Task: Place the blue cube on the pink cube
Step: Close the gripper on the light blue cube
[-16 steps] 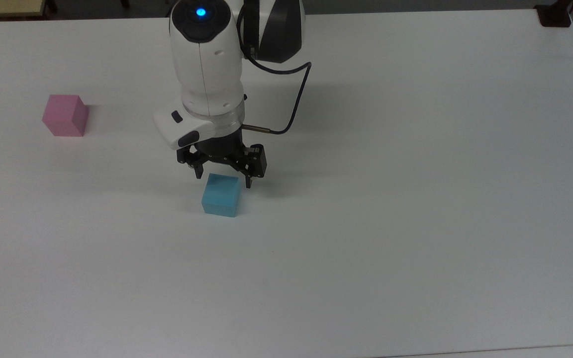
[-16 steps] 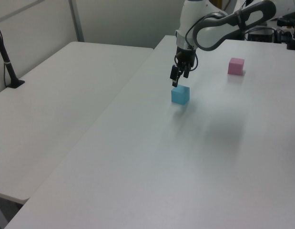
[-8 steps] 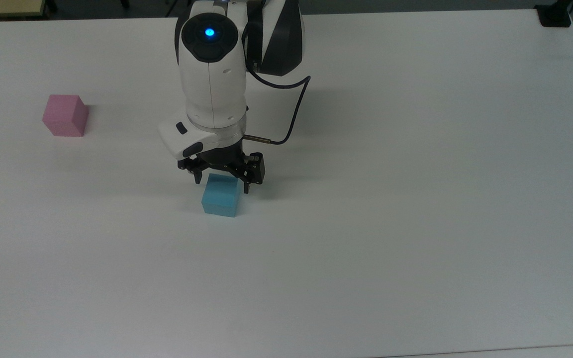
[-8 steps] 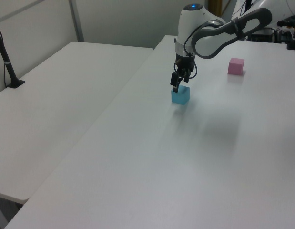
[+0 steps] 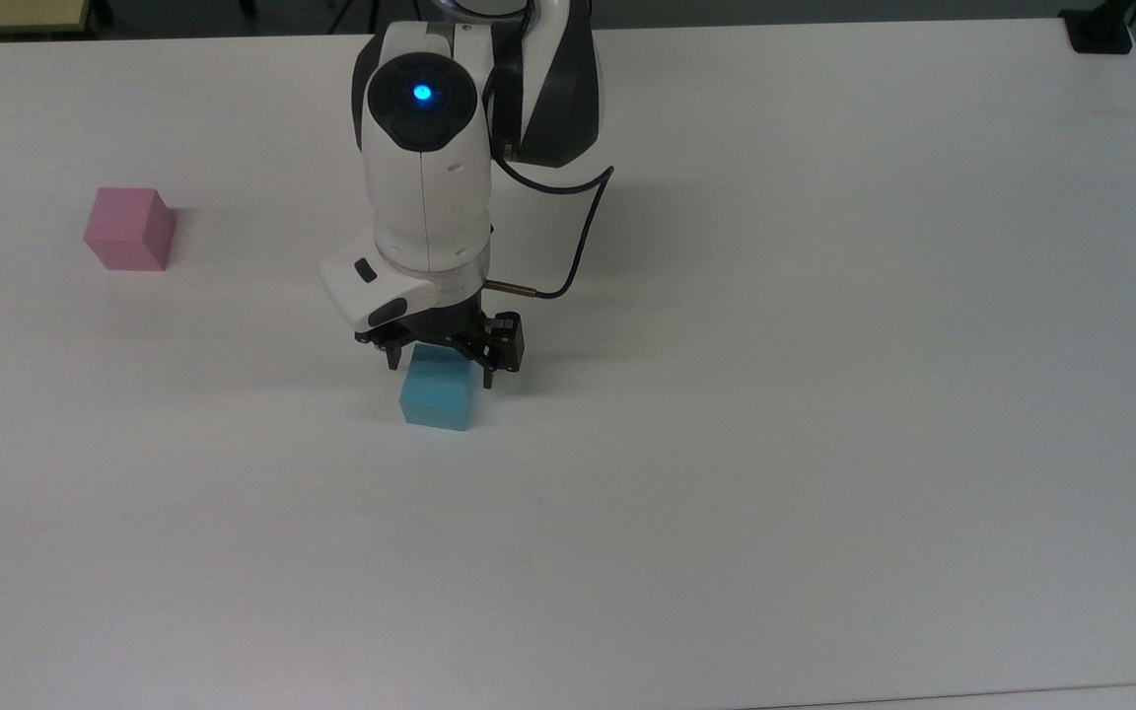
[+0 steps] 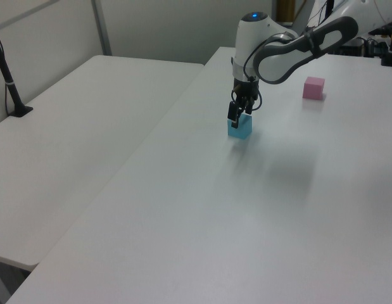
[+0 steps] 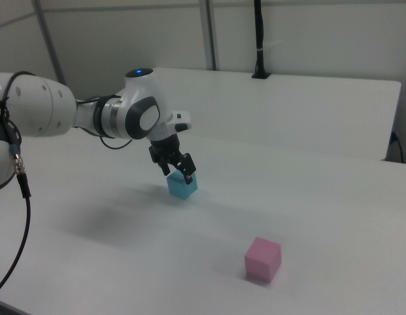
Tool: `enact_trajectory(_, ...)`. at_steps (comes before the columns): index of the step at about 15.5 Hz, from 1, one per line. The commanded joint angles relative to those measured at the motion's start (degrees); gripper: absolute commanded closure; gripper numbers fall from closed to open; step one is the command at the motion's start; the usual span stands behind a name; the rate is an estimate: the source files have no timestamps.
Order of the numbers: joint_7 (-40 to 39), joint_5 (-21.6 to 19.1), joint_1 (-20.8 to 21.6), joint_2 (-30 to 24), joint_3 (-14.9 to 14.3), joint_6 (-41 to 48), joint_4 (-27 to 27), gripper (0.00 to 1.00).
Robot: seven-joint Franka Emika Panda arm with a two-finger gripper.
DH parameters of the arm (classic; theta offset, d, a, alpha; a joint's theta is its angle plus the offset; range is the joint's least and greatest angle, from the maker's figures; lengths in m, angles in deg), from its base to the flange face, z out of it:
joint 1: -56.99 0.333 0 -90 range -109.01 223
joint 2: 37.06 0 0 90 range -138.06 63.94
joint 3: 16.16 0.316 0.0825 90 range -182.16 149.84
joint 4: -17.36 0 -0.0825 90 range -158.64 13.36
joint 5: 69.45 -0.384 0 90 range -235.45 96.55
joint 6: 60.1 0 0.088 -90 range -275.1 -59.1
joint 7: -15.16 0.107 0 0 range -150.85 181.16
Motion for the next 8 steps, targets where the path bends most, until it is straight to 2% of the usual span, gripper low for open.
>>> enact_trajectory(1, 1.86, 2.73, 0.84, 0.3, -0.58, -1.54, -0.84, 0.05)
enact_trajectory(2, 2.21, 3.0, 0.84, 0.39, -0.58, -1.54, -0.84, 0.28)
enact_trajectory(4, 3.43, 3.0, 0.84, 0.39, -0.58, -1.45, -0.84, 0.66)
enact_trajectory(5, 4.49, 3.0, 0.84, 0.3, -0.58, -1.45, -0.75, 0.72)
enact_trajectory(8, 5.2, 3.0, 0.84, -0.22, -0.58, -1.1, -0.58, 0.72)
